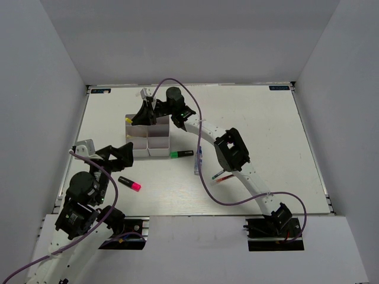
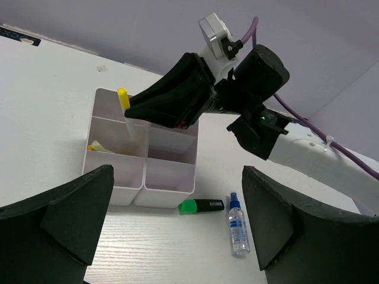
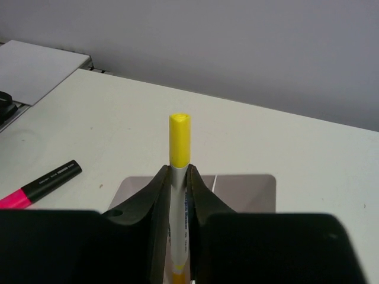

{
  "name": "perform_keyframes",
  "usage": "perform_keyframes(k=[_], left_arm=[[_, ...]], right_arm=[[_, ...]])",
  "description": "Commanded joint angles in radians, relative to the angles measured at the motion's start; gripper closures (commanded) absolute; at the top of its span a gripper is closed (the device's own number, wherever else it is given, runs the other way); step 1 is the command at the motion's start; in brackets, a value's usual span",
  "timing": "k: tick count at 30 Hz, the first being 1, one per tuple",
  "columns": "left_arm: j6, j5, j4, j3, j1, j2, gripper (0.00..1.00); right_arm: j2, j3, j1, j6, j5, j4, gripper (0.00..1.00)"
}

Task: Sort the stationery into containers
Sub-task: Place the pen in the storage box, then pick up the stationery from the center of the board.

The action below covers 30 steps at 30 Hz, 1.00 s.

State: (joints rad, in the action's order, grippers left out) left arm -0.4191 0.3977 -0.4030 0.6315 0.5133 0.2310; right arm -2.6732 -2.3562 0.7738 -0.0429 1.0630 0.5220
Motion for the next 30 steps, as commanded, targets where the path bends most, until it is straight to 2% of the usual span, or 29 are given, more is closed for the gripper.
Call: perform_keyframes(k=[1, 3, 4, 12, 14, 16, 17, 18, 19, 21, 22, 23, 25, 26, 27, 29, 30], left_arm=[[0.008, -0.023, 0.013, -0.003, -0.006, -0.005, 0.02], [0.008, -0.023, 0.013, -0.003, -0.006, 0.005, 0.02], [0.008, -0.023, 0.013, -0.003, -0.006, 0.014, 0.02], [-0.032, -0.005, 0.004, 0.007, -0.006, 0.044, 0.02], [-0.078, -0.005, -0.020, 0.007, -0.006, 0.053, 0.04], [-0.127, -0.005, -0.031, 0.007, -0.006, 0.064, 0.06], [-0.150, -0.005, -0.048, 0.007, -0.006, 0.091, 0.08], [-0.173, -0.005, -0.060, 0.007, -0.006, 0.106, 0.12], [-0.194, -0.005, -0.071, 0.016, -0.006, 0.128, 0.13], [-0.271, -0.005, -0.109, 0.025, -0.006, 0.183, 0.20], [-0.292, -0.005, -0.118, 0.025, -0.006, 0.253, 0.20], [-0.315, -0.005, -0.128, 0.025, -0.006, 0.295, 0.23], [-0.404, -0.005, -0.174, 0.051, 0.007, 0.384, 0.28], [-0.443, -0.005, -0.198, 0.060, 0.007, 0.480, 0.29], [-0.514, -0.005, -0.258, 0.086, 0.007, 0.531, 0.29], [-0.573, 0.007, -0.312, 0.111, 0.016, 0.676, 0.29], [-0.613, 0.007, -0.333, 0.122, 0.016, 0.718, 0.29]], right_arm=[[0.006, -0.051, 0.007, 0.038, -0.031, 0.009, 0.77], [0.009, -0.051, 0.005, 0.038, -0.029, -0.017, 0.59], [0.012, -0.052, 0.004, 0.038, -0.029, -0.020, 0.58], [0.085, -0.064, -0.005, 0.095, 0.002, -0.105, 0.57], [0.136, -0.072, -0.022, 0.138, -0.015, -0.204, 0.59], [0.208, -0.078, -0.030, 0.219, -0.095, -0.377, 0.59], [0.228, -0.080, -0.050, 0.227, -0.133, -0.470, 0.56], [0.251, -0.069, -0.054, 0.236, -0.296, -0.508, 0.53], [0.309, -0.027, -0.063, 0.264, -0.334, -0.578, 0.49], [0.456, 0.092, -0.103, 0.255, -0.464, -0.609, 0.32], [0.498, 0.148, -0.113, 0.249, -0.571, -0.609, 0.24], [0.618, 0.287, -0.134, 0.270, -0.630, -0.635, 0.19], [0.685, 0.357, -0.175, 0.259, -0.694, -0.661, 0.19], [0.717, 0.470, -0.191, 0.252, -0.710, -0.680, 0.24], [0.824, 0.515, -0.229, 0.220, -0.716, -0.686, 0.46], [0.936, 0.712, -0.272, 0.189, -0.701, -0.660, 0.73], [1.004, 0.753, -0.300, 0.167, -0.698, -0.646, 0.87]])
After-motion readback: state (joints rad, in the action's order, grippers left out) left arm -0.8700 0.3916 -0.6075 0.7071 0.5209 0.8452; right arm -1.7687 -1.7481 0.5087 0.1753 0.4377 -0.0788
